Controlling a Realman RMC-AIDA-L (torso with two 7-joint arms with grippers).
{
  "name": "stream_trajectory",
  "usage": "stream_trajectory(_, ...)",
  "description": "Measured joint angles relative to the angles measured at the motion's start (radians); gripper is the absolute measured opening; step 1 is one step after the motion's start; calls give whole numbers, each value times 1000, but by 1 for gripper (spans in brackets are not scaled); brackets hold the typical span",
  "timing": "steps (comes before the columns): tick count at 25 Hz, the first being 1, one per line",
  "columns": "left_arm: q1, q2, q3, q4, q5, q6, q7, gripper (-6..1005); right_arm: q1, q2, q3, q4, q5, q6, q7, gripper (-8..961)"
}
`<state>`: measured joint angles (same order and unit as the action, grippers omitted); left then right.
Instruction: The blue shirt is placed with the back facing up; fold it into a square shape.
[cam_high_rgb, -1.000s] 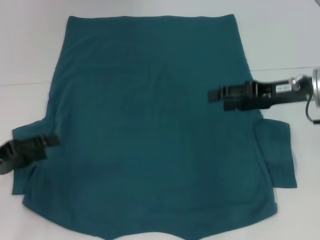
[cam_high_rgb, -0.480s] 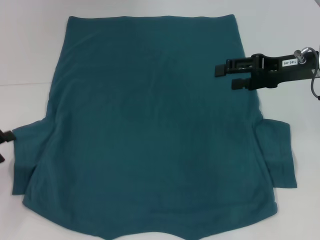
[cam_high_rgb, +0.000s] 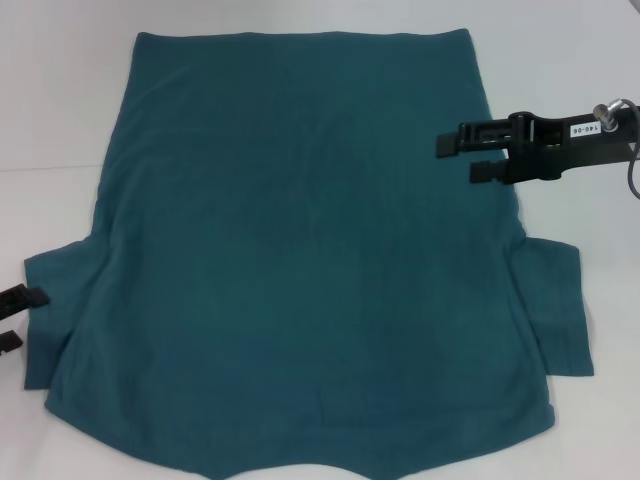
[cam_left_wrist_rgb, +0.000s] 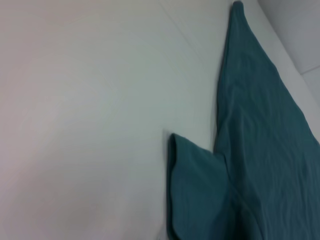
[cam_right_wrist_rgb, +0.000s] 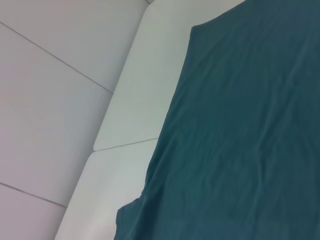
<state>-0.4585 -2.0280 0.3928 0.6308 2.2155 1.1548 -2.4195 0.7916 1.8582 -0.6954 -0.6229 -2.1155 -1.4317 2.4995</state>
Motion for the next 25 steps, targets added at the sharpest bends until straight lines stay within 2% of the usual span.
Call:
stream_trajectory(12, -26, -5, 39, -19, 1, 0, 7, 823, -10, -4, 4, 7, 0, 5, 0, 926)
stream_trajectory(19, -42, 4, 56, -16, 15, -3, -1, 781, -13, -4, 5, 5, 1, 3, 1, 926)
stream_trajectory(22, -46, 4, 57, -16, 23, -2, -5, 591, -13, -4, 5, 4, 3, 0, 1, 926)
stream_trajectory(25, -49, 4, 57, -14, 37, -1, -9, 476, -13, -4, 6, 4, 5, -2, 1, 926)
